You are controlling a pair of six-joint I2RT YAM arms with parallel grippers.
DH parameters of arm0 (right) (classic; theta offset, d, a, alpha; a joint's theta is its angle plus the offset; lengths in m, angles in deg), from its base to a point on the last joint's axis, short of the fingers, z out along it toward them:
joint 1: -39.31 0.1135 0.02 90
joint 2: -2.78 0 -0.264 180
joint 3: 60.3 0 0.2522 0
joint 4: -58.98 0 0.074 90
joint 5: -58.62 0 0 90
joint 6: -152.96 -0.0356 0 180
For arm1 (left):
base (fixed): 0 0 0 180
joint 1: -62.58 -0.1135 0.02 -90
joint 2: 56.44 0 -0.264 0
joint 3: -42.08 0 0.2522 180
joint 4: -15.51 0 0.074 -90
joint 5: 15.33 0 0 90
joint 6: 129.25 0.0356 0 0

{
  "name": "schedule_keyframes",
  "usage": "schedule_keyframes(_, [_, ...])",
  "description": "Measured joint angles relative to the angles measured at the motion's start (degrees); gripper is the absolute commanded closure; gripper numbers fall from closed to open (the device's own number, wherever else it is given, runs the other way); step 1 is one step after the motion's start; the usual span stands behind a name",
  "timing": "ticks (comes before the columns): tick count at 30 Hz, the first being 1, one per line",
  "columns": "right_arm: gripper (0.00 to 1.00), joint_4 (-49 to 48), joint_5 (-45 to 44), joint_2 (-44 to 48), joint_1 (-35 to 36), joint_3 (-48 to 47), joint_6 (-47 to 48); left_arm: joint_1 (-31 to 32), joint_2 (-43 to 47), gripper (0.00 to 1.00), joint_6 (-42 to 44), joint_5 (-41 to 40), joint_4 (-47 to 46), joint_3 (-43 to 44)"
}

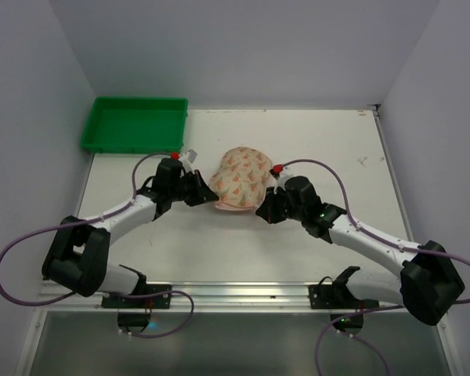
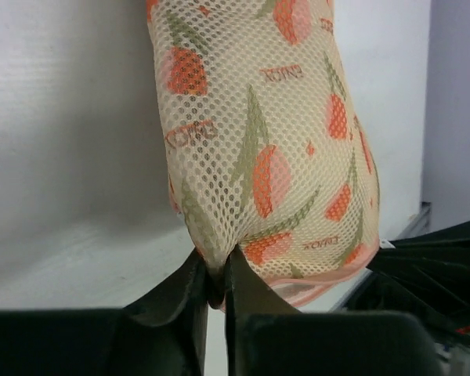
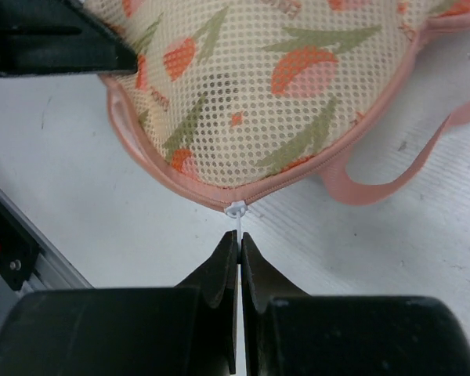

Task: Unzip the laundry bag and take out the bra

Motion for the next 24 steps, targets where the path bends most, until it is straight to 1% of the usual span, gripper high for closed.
schedule_keyframes(1, [1.0,-0.3,0.7,-0.3,0.5,0.0,0.2,-0.2,-1.1,0.72,1.6,0.0,1.5,1.6])
schedule_keyframes(3, [1.0,-0.5,1.0,-1.7,2.3,-0.6,0.4,-0.7,-3.2,0.58,4.3,-0.5,4.1,4.6])
schedule_keyframes(4, [1.0,-0.5,1.2,-2.9,3.5,-1.3,0.5,-1.1,-4.2,0.41,5.1,-1.4,5.0,6.1])
schedule_keyframes(6, [1.0,-0.5,2.1,-6.1,6.2,-3.9,0.5,-2.1,-6.1,0.2,6.3,-2.9,5.9,9.0])
schedule_keyframes(7, [1.0,-0.7,2.4,-7.9,7.3,-5.4,0.4,-2.6,-6.8,0.05,6.0,-3.3,6.2,10.3])
schedule_keyframes(8, [1.0,-1.0,3.0,-9.6,8.3,-7.0,0.3,-2.9,-7.1,0.0,5.9,-3.7,6.2,11.1])
schedule_keyframes(10, [1.0,-1.4,3.9,-12.9,9.7,-10.2,-0.1,-3.3,-6.9,0.0,4.6,-4.2,6.0,11.3])
schedule_keyframes(12, [1.0,-2.1,4.6,-15.7,10.2,-13.4,-0.3,-3.4,-5.4,0.0,2.9,-4.9,5.6,9.6])
schedule_keyframes(15, [1.0,-3.3,5.0,-18.6,10.3,-17.0,-0.5,-3.4,0.9,0.0,-1.3,-6.3,4.2,1.7])
schedule_keyframes(19, [1.0,-4.1,5.7,-21.0,10.4,-19.0,-0.8,-3.4,10.1,0.04,-8.3,-7.3,0.9,-9.3])
schedule_keyframes(21, [1.0,-4.2,6.4,-21.8,10.7,-19.0,-0.8,-3.3,12.2,0.04,-11.5,-7.1,-1.5,-13.0])
schedule_keyframes(24, [1.0,-4.2,6.7,-22.7,11.0,-18.9,-0.8,-2.9,12.1,0.05,-14.8,-6.5,-4.1,-14.3])
